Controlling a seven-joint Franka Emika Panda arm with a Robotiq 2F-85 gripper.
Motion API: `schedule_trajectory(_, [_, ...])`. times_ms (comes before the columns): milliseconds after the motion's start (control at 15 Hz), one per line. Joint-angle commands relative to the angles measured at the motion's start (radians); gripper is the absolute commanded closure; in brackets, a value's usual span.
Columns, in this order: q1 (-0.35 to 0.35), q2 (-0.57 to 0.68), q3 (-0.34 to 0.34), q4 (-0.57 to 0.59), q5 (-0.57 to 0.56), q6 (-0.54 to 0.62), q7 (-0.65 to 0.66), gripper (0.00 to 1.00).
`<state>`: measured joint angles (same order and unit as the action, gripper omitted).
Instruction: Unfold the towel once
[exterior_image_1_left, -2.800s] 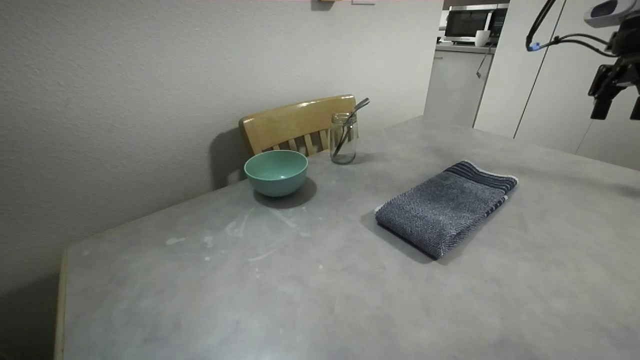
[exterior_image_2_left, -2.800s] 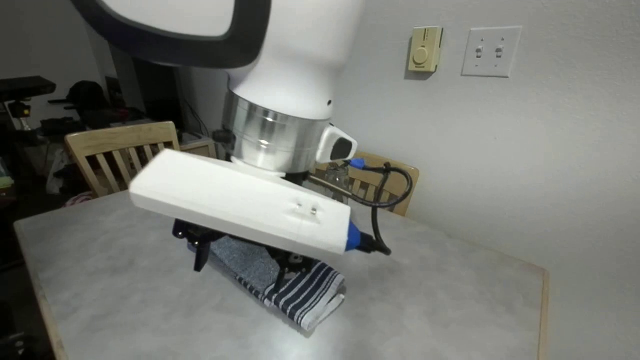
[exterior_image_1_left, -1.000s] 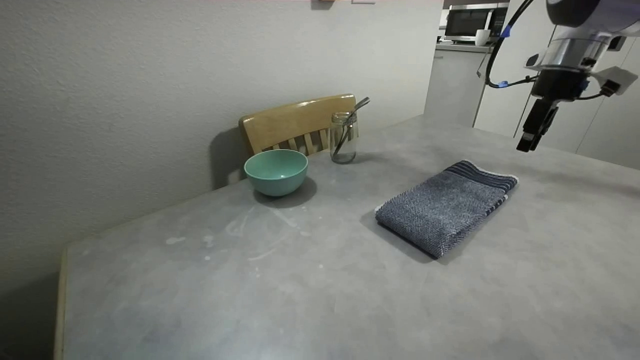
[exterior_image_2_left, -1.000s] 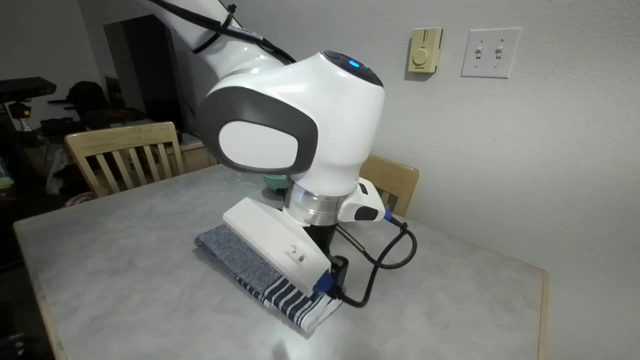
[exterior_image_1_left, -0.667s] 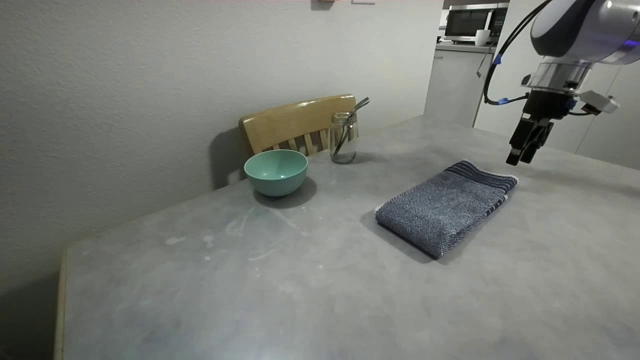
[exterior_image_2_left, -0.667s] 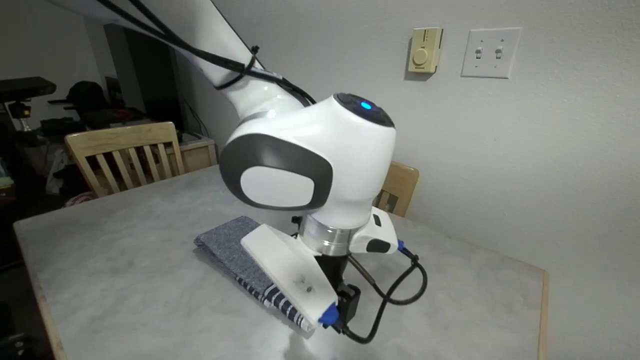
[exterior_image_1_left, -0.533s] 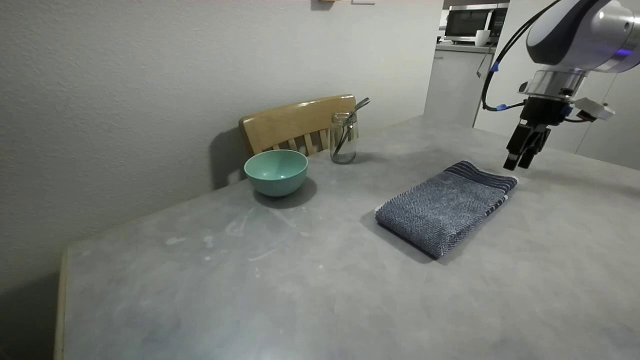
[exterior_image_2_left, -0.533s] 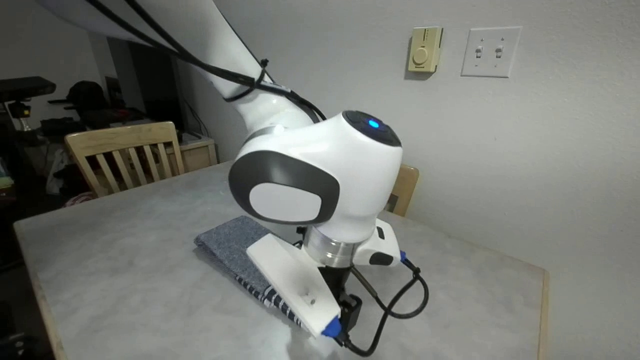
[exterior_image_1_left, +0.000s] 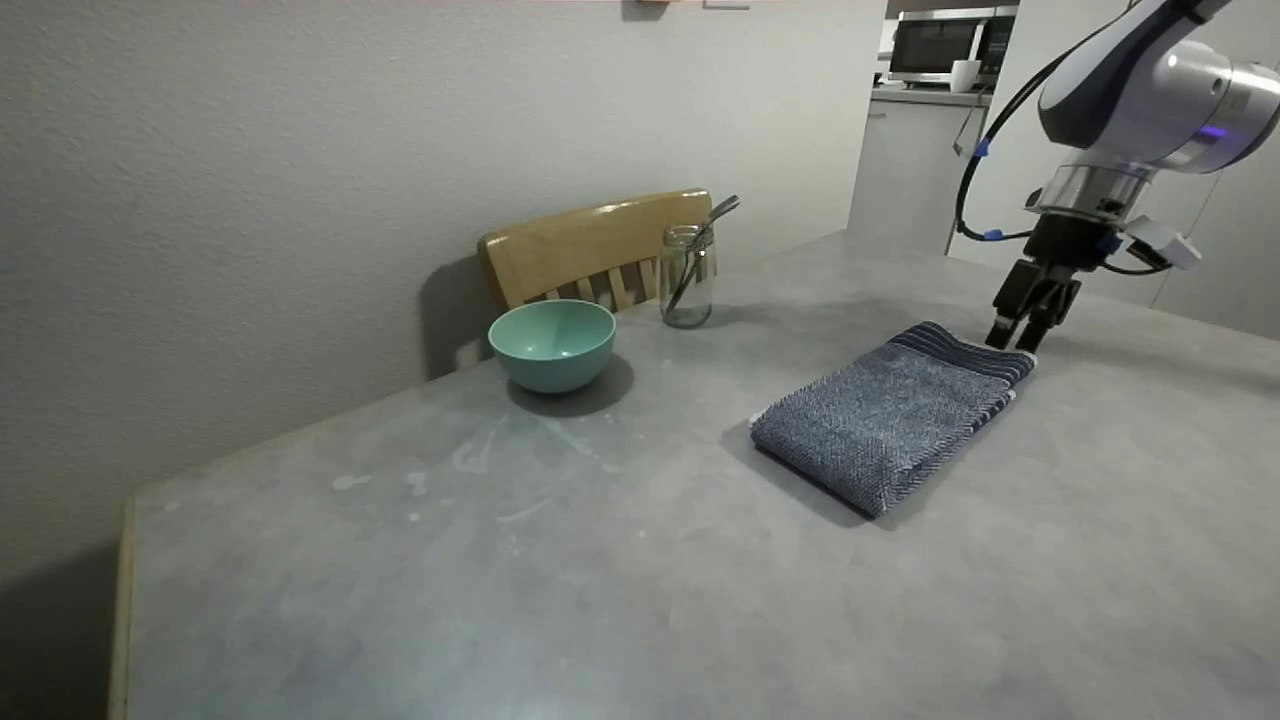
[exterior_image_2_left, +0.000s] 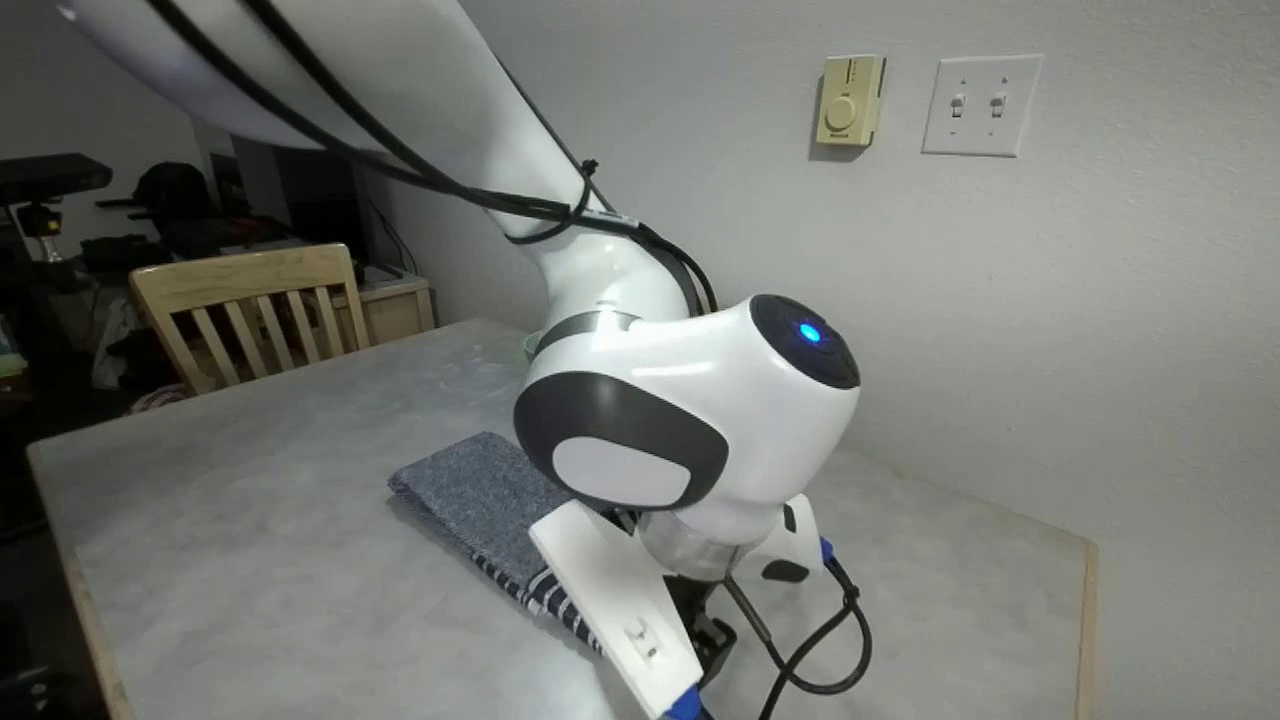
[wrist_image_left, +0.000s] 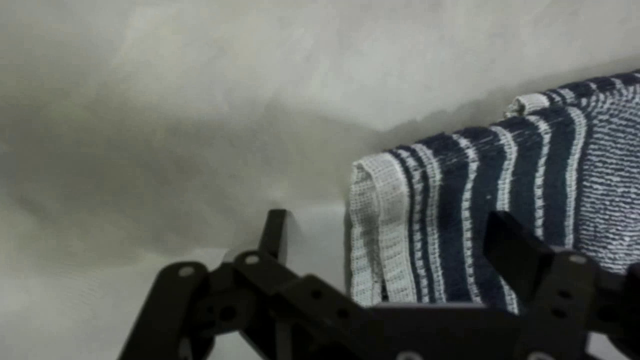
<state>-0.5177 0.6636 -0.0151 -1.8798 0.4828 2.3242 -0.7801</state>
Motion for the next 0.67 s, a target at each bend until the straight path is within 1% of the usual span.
schedule_trajectory(0, [-0.085,0.066,0.060,0.086,0.099,-0.107,-0.072,0.00])
schedule_trajectory(133, [-0.105,0.095,0.067,0.127,0.136,-0.169,-0.094,0.00])
schedule_trajectory(267, [-0.111,0.118,0.058,0.162,0.153,-0.218,-0.105,0.00])
schedule_trajectory(600, [-0.120,0.173,0.046,0.241,0.151,-0.326,-0.105,0.00])
